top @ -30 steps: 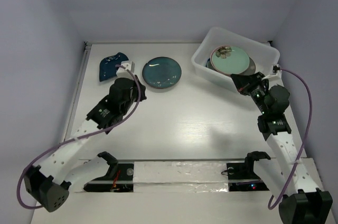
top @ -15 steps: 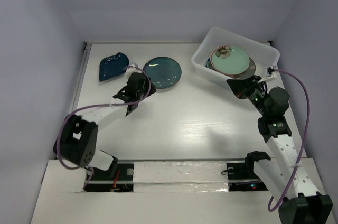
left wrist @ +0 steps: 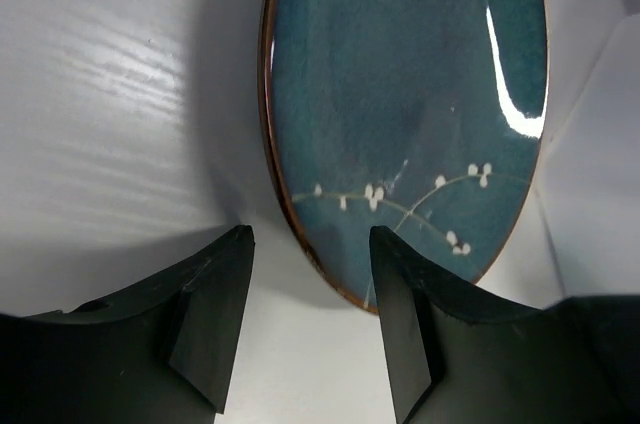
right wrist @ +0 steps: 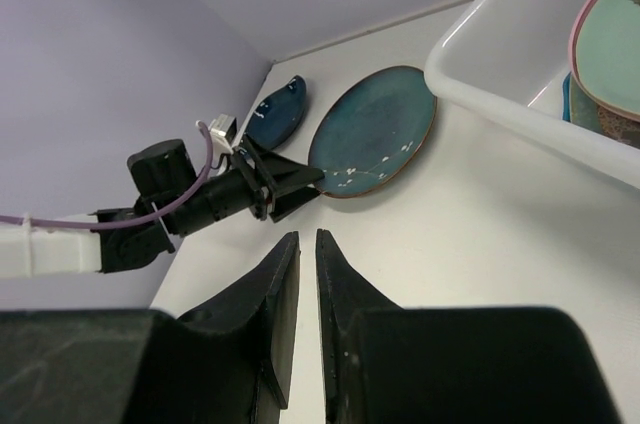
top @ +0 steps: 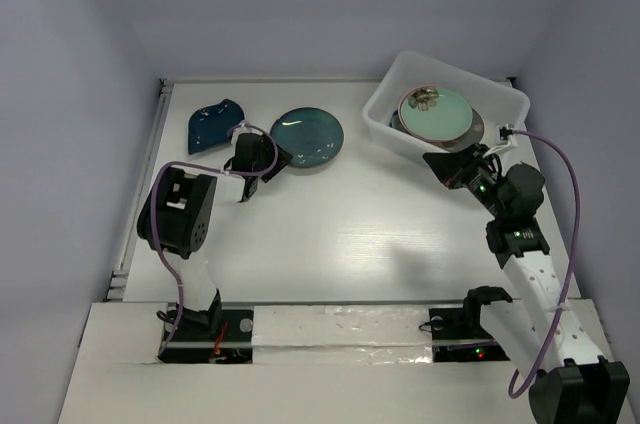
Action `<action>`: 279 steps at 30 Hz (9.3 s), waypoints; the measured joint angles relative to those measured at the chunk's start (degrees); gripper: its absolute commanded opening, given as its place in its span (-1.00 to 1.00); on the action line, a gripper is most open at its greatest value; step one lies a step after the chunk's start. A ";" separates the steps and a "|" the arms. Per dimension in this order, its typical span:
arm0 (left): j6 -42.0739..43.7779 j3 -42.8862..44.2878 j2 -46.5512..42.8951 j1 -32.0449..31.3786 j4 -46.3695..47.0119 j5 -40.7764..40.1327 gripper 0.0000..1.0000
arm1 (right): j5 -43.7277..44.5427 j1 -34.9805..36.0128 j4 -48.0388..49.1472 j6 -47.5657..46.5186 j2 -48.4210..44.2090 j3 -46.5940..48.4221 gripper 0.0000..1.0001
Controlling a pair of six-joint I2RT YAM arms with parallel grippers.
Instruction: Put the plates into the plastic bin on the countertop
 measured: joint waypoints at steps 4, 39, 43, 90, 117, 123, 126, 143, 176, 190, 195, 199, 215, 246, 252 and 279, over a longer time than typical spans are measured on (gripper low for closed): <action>-1.90 1.31 3.04 0.66 4.20 1.75 -0.05 | -0.50 0.00 0.98 0.35 0.74 -0.07 -0.63; -4.96 -10.84 -28.00 1.40 0.28 4.42 -1.00 | 1.36 0.00 0.52 0.00 -2.05 -0.94 0.01; -6.12 -9.88 -32.41 0.85 0.48 5.95 -1.00 | 2.49 0.00 -0.50 -0.07 -3.21 -0.94 0.08; -9.16 79.91 42.21 -24.85 -14.49 6.67 0.05 | 12.00 0.37 -15.80 -4.94 -20.02 5.75 -0.94; 10.29 37.00 0.63 -16.39 -18.78 -7.74 -0.93 | 11.74 0.37 -16.81 -4.35 -20.22 7.04 -1.00; 1.42 12.17 -10.10 0.68 -9.86 -8.24 -0.98 | 8.90 0.37 -15.41 -4.33 -16.74 5.95 -1.00; -2.08 5.05 -14.08 6.91 -7.26 -9.03 -0.51 | 7.30 0.37 -14.32 -4.31 -14.99 4.90 -1.00; -13.68 -3.52 -8.28 19.34 1.88 -1.62 0.16 | 1.22 0.37 -10.23 -4.04 -9.49 3.76 -0.68; -9.68 10.54 6.29 23.28 -5.88 -6.99 -1.00 | -3.13 0.37 -5.75 -2.97 -4.96 1.86 -0.68; -3.82 7.91 3.65 23.54 -9.53 -6.21 -0.31 | -3.67 0.37 -5.62 -2.80 -6.71 1.60 -0.68; -3.58 9.53 5.31 23.54 -7.87 -3.45 -0.27 | -3.67 0.37 -5.62 -2.80 -6.69 0.92 -0.68; -3.67 10.97 6.86 23.54 -7.02 -1.81 -0.40 | -3.67 0.37 -5.27 -2.80 -6.62 0.90 -0.68; -5.18 7.08 2.69 22.64 -6.67 1.73 -1.00 | -3.56 0.37 -4.72 -2.80 -5.99 0.90 -0.68; -1.33 67.54 25.51 -23.50 -20.87 0.02 -1.00 | -1.27 0.37 -13.64 -3.13 -16.70 8.31 -0.74; -1.36 81.94 37.88 -26.91 -24.96 -0.26 -1.00 | -1.05 0.37 -15.76 -4.17 -17.68 9.16 -0.74; -1.81 85.15 41.59 -26.62 -25.27 -0.90 -0.05 | 3.10 0.37 -20.31 -5.77 -19.28 10.88 -0.50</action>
